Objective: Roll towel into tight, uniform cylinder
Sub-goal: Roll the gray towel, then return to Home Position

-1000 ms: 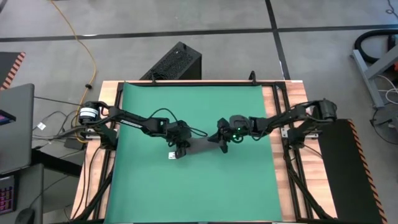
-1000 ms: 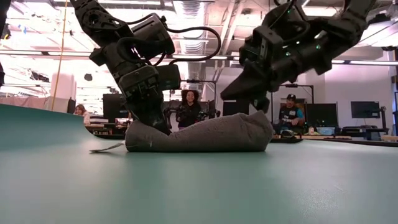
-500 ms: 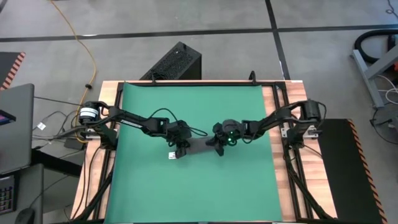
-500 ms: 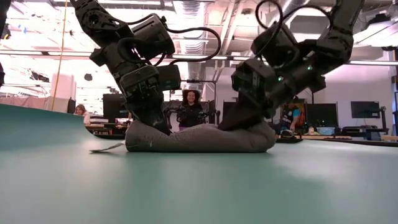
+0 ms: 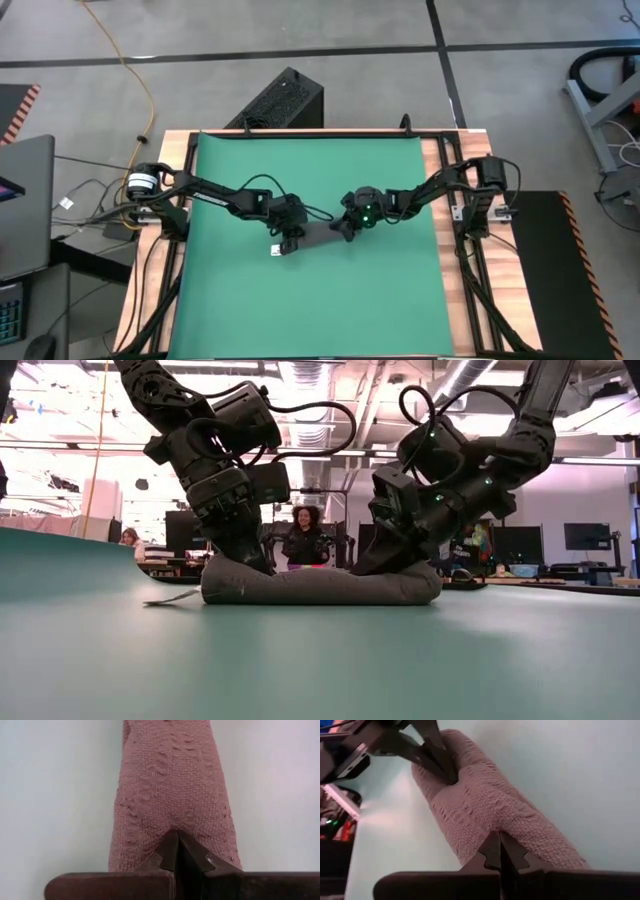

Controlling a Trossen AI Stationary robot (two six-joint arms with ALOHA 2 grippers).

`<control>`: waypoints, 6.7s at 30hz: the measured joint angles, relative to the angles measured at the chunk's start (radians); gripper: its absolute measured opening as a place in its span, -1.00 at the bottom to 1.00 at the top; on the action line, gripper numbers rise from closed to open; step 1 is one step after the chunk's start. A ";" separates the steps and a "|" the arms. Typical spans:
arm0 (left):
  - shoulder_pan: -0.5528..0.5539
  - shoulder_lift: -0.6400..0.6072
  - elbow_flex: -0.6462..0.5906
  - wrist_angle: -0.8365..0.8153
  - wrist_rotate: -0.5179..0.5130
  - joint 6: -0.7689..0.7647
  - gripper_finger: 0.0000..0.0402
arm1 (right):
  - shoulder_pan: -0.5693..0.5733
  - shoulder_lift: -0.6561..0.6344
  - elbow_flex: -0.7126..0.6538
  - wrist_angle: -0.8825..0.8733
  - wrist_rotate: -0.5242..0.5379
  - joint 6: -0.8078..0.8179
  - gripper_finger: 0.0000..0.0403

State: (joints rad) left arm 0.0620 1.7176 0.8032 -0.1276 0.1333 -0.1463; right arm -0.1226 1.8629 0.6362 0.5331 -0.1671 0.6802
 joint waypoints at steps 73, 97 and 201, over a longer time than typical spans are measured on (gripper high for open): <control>-0.328 0.034 -0.273 0.642 -0.694 -0.817 -1.00 | 0.009 -0.011 -0.036 0.055 0.072 -0.038 -0.94; -0.281 0.035 -0.276 0.667 -0.602 -0.726 -1.00 | 0.042 -0.534 -0.039 -0.331 0.176 -0.298 -0.94; -0.259 -1.326 -0.794 0.580 -0.499 -0.267 -1.00 | 0.041 -1.837 -0.628 -0.495 0.253 -0.424 -0.86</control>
State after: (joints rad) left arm -0.1967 0.3920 0.0093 0.4521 -0.3661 -0.4129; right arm -0.0814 0.0261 0.0085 0.0380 0.0858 0.2558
